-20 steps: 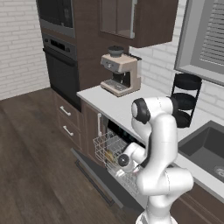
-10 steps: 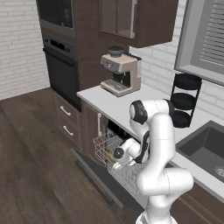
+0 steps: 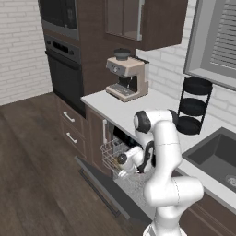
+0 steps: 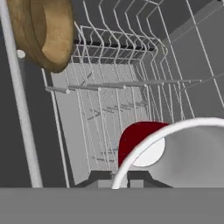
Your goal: Pick up the cup and bowl from the counter, place them in the dishwasher, and close the dishwasher door.
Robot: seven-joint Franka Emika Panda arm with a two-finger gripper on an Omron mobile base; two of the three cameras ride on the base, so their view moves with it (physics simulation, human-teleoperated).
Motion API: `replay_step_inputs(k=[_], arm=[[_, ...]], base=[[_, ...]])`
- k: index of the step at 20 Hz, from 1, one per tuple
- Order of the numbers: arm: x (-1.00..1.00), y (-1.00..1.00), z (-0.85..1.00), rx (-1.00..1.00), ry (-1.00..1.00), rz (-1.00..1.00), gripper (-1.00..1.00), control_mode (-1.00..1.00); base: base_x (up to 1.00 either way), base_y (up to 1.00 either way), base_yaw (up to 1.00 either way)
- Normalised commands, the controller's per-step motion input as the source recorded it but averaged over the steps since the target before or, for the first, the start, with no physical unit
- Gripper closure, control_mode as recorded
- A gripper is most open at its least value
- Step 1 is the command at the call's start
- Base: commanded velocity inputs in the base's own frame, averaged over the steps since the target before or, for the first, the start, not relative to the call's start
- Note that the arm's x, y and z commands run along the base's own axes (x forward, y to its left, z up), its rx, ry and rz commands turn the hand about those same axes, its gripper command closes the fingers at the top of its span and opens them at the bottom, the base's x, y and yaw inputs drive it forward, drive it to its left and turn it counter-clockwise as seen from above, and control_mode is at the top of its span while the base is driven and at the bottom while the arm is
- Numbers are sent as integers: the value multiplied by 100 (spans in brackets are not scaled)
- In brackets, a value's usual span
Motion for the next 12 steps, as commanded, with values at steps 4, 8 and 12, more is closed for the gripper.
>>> replay_step_inputs(k=[4, 8, 12], arm=[[33, 10, -39, -3, 8, -2, -100, -100], [-9, 3, -6, 0, 3, 0, -100, -100], [-71, 16, 17, 0, -3, 0, -100, -100]], base=[[0, 0, 0], [0, 0, 0], [0, 0, 0]])
